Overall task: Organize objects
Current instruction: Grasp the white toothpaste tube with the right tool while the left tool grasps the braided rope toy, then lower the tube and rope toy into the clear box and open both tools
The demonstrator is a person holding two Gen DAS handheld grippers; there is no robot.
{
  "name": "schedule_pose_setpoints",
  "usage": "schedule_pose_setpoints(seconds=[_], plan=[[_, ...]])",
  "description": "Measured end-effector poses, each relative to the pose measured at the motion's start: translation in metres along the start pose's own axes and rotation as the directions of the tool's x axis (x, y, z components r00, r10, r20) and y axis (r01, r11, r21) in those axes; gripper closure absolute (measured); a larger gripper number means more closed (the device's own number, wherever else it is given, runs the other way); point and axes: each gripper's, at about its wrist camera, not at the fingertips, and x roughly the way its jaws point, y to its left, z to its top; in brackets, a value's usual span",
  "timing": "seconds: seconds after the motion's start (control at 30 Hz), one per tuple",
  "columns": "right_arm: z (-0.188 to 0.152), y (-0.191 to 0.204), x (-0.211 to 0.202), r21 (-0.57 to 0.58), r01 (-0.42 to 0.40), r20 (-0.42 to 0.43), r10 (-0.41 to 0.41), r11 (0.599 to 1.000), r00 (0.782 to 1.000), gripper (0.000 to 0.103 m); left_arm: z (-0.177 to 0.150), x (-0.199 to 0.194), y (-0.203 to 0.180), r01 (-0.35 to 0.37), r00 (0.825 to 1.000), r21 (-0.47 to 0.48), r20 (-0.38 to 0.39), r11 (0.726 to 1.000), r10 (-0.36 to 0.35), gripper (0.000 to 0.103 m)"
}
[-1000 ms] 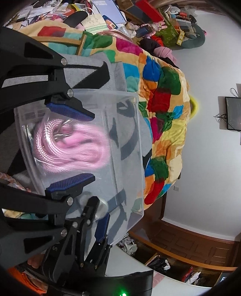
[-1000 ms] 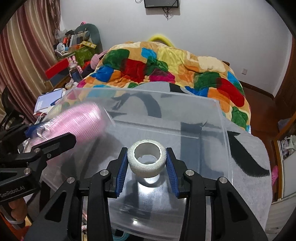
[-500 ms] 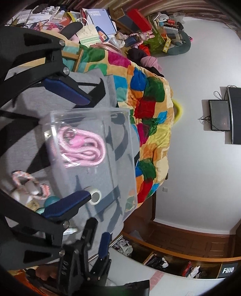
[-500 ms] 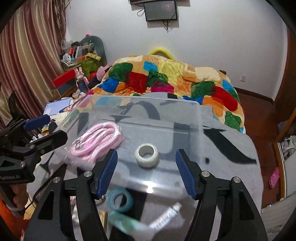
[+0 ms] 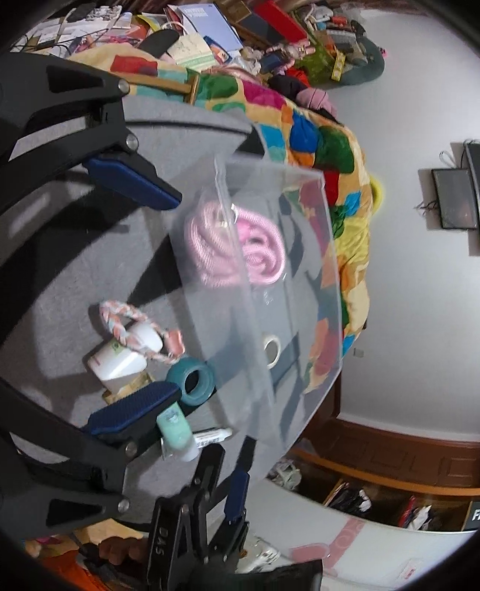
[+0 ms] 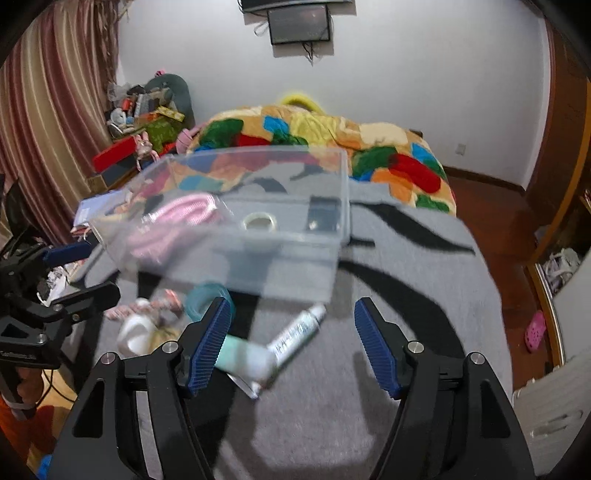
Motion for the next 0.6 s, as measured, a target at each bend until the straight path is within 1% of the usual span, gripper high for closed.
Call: schedule_pose_setpoints(seconds=[0.03, 0.07, 0.13, 0.2, 0.27, 0.3, 0.33, 0.37, 0.4, 0.43, 0.47, 0.5, 0.53, 0.57, 0.6], plan=[[-0.001, -0.002, 0.004, 0.007, 0.003, -0.012, -0.003, 1.000, 1.000, 0.037, 0.001, 0.003, -0.003, 0.011, 1.000, 0.008, -0.011, 1.000, -0.011, 0.021], [-0.002, -0.005, 0.009, 0.015, 0.006, -0.027, -0.006, 1.000, 1.000, 0.037, 0.002, 0.009, -0.007, 0.027, 0.999, 0.022, -0.025, 0.999, -0.027, 0.025], [-0.004, -0.012, 0.018, 0.039, 0.006, -0.052, -0.004, 0.999, 0.999, 0.040, 0.005, 0.017, -0.011, 0.042, 0.998, 0.037, -0.045, 0.998, -0.041, 0.027], [-0.003, -0.018, 0.027, 0.059, -0.003, -0.079, 0.008, 0.998, 0.997, 0.050, 0.007, 0.029, -0.014, 0.054, 0.996, 0.048, -0.078, 0.997, -0.050, 0.032], [-0.004, -0.021, 0.034, 0.077, -0.026, -0.106, 0.034, 0.997, 0.994, 0.056, 0.007, 0.040, -0.013, 0.064, 0.992, 0.044, -0.112, 0.997, -0.058, 0.040], [-0.005, -0.022, 0.038, 0.086, -0.047, -0.120, 0.058, 0.995, 0.991, 0.057, 0.007, 0.047, -0.012, 0.072, 0.989, 0.036, -0.135, 0.997, -0.067, 0.042], [-0.006, -0.022, 0.040, 0.085, -0.048, -0.124, 0.058, 0.995, 0.991, 0.058, 0.006, 0.052, -0.011, 0.077, 0.986, 0.027, -0.152, 0.997, -0.072, 0.047], [-0.007, -0.019, 0.040, 0.076, -0.041, -0.119, 0.050, 0.996, 0.992, 0.059, 0.004, 0.058, -0.010, 0.086, 0.982, 0.014, -0.167, 0.996, -0.082, 0.048], [-0.007, -0.018, 0.038, 0.063, -0.043, -0.114, 0.050, 0.997, 0.992, 0.065, 0.004, 0.057, -0.010, 0.085, 0.984, 0.013, -0.160, 0.996, -0.082, 0.049], [-0.008, -0.016, 0.037, 0.058, -0.046, -0.112, 0.053, 0.997, 0.992, 0.069, 0.004, 0.056, -0.012, 0.080, 0.985, 0.021, -0.154, 0.997, -0.076, 0.054], [-0.009, -0.014, 0.035, 0.052, -0.052, -0.112, 0.058, 0.997, 0.992, 0.074, 0.004, 0.055, -0.014, 0.087, 0.985, 0.026, -0.150, 0.996, -0.082, 0.065], [-0.010, -0.012, 0.034, 0.042, -0.056, -0.112, 0.060, 0.998, 0.992, 0.077, 0.003, 0.055, -0.015, 0.094, 0.985, 0.026, -0.150, 0.995, -0.090, 0.070], [-0.012, -0.010, 0.033, 0.030, -0.058, -0.111, 0.061, 0.998, 0.992, 0.079, 0.003, 0.055, -0.016, 0.093, 0.985, 0.027, -0.150, 0.995, -0.088, 0.078], [-0.013, -0.007, 0.033, 0.021, -0.060, -0.111, 0.062, 0.998, 0.992, 0.083, 0.002, 0.054, -0.017, 0.082, 0.987, 0.033, -0.143, 0.996, -0.077, 0.081], [-0.015, -0.005, 0.031, 0.014, -0.065, -0.112, 0.066, 0.998, 0.991, 0.088, 0.002, 0.052, -0.016, 0.082, 0.987, 0.032, -0.139, 0.996, -0.077, 0.082]])
